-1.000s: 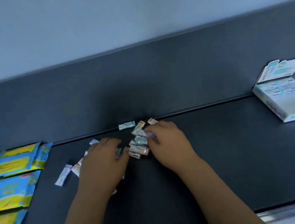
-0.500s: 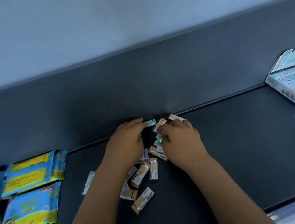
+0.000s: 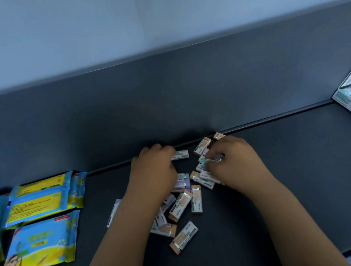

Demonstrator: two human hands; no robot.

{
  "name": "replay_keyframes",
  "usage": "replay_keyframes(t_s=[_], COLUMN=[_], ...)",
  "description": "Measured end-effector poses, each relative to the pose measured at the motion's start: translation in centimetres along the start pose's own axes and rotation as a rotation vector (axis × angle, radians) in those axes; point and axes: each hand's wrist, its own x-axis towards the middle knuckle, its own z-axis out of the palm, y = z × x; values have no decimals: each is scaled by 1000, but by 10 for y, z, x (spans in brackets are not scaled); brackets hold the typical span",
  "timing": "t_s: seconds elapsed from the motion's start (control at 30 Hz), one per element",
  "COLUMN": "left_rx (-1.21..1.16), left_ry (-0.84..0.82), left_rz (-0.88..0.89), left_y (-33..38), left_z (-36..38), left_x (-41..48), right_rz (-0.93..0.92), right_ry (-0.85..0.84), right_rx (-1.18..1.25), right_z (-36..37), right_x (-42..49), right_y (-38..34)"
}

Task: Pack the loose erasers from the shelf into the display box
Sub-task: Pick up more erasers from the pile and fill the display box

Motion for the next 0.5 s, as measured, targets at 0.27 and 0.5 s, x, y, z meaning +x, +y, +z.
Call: replay_keyframes(t_s=[0.27, 0.5], left_rx=[7, -21], left_ry=[81, 124], left_rz=[14, 15], left_y=[-1, -5], left_z=[1, 4], left_x=[6, 6], right_rz=[-7, -48], right_ry=[-104, -92], right_rx=[-132, -216], right_z=[-20, -20], right_x=[10, 3], right_y=[-3, 1])
